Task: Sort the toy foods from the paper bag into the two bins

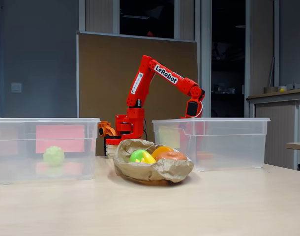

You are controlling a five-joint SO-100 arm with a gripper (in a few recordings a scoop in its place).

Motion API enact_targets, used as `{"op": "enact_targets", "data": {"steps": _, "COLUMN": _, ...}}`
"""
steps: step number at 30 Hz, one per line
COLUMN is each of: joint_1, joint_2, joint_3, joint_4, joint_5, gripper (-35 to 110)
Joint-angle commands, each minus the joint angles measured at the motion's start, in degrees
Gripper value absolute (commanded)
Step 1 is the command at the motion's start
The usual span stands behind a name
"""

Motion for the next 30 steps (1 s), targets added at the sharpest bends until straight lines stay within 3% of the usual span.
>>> {"op": "enact_targets", "data": {"steps": 1, "joint_1": 0.09, "joint_2": -1.05, "joint_3": -5.54, "joint_4": 2.64, "joint_5": -2.72, "gripper": 7}}
{"op": "enact_targets", "data": {"steps": 14, "joint_1": -0.53, "joint_2": -5.80, "joint_3": -41.92, "joint_4": 35.51, "joint_5": -10.55, "gripper": 7}}
{"op": "enact_targets", "data": {"steps": 17, "joint_1": 0.79, "joint_2": -1.93, "joint_3": -44.82, "joint_4": 37.44, "joint_5": -14.33, "gripper": 7}}
{"op": "enact_targets", "data": {"steps": 30, "joint_1": 14.06, "joint_2": 10.02, "joint_3": -52.82, "joint_4": 36.21, "joint_5": -55.55, "gripper": 8}}
